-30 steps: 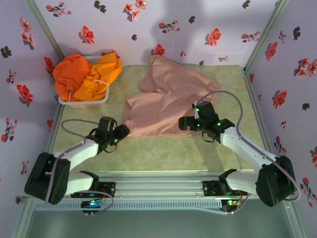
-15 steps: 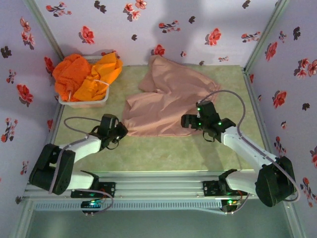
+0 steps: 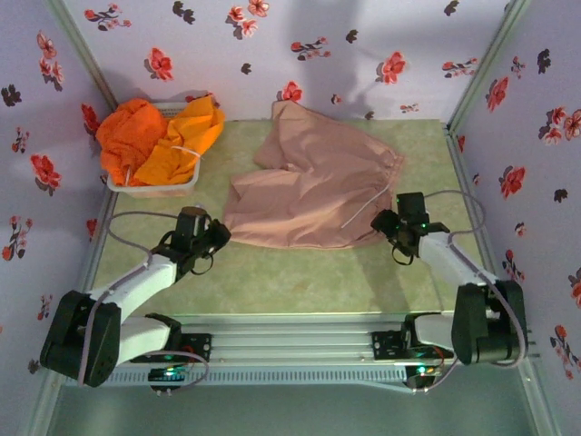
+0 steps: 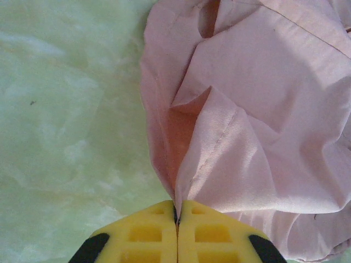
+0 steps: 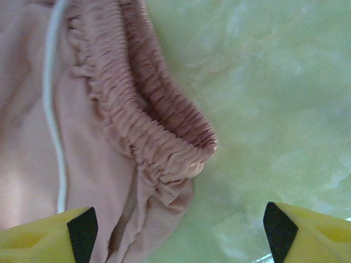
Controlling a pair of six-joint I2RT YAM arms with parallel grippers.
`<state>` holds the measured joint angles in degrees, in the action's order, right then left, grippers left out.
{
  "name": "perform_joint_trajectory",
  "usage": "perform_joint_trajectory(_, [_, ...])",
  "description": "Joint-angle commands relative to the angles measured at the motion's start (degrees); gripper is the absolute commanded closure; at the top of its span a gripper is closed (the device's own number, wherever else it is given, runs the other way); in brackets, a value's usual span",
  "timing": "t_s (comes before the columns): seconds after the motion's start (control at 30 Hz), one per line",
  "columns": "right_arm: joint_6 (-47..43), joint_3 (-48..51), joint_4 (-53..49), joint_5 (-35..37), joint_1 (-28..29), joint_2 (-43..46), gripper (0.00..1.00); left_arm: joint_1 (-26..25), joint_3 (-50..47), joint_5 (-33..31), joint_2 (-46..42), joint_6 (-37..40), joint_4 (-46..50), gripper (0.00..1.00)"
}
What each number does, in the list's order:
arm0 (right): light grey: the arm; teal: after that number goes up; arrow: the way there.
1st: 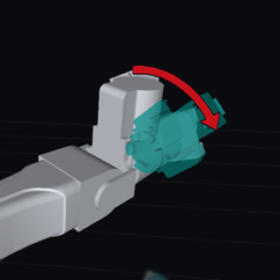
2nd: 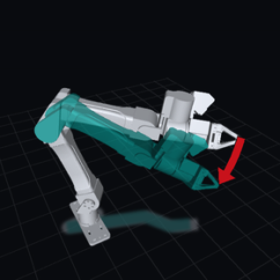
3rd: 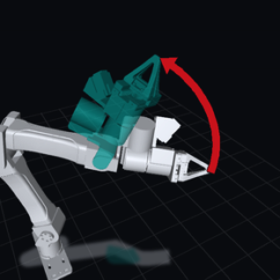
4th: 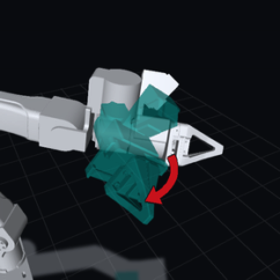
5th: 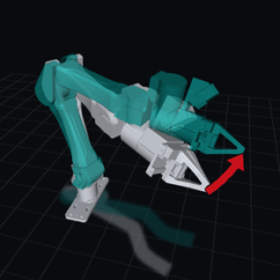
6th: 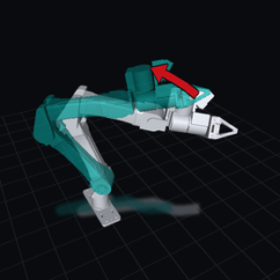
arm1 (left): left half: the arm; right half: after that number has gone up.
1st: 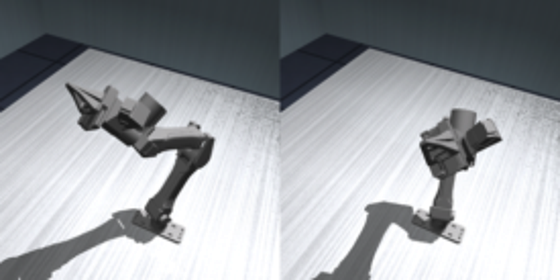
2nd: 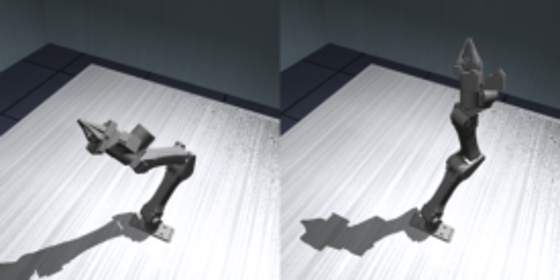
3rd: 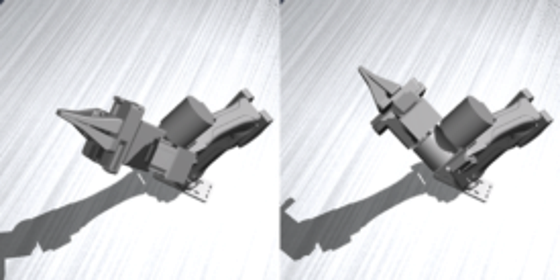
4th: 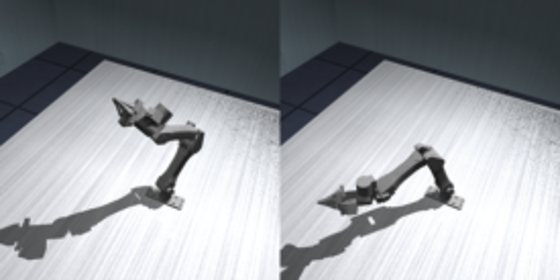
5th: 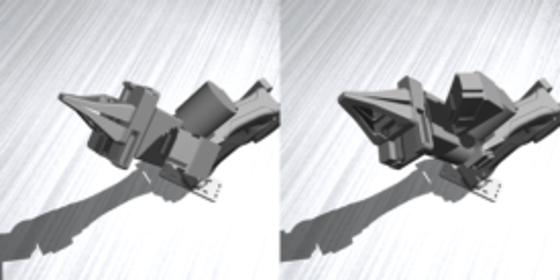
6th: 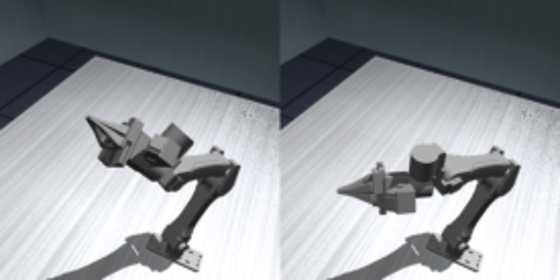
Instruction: Fold and stack the shorts
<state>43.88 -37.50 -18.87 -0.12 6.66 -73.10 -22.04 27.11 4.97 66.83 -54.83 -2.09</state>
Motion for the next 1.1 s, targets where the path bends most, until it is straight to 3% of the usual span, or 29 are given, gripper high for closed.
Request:
perform_joint_trajectory(0.0, [2.3,-2.6,2.0,0.5,-0.9,-3.5,0.22,0.6,-0.7,-1.3,0.2,1.8,0.3,1.00])
perform_joint_trajectory(0.23, [3.8,-3.1,7.4,-0.4,-2.3,-8.7,0.33,0.5,-1.4,-1.2,0.8,1.8,-0.5,1.00])
perform_joint_trajectory(0.57, [2.3,-5.8,10.5,-2.5,-2.3,-14.3,0.40,0.6,-1.0,-1.3,1.2,2.3,-1.0,1.00])
perform_joint_trajectory(0.9, [0.0,-11.1,6.7,-1.6,-2.3,-13.8,0.89,0.9,3.5,-1.4,-0.2,4.8,2.3,1.00])
perform_joint_trajectory(1.07, [-2.8,-18.6,1.3,-3.5,-2.3,-7.7,1.00,3.0,14.7,-1.4,-4.7,10.5,11.7,1.00])
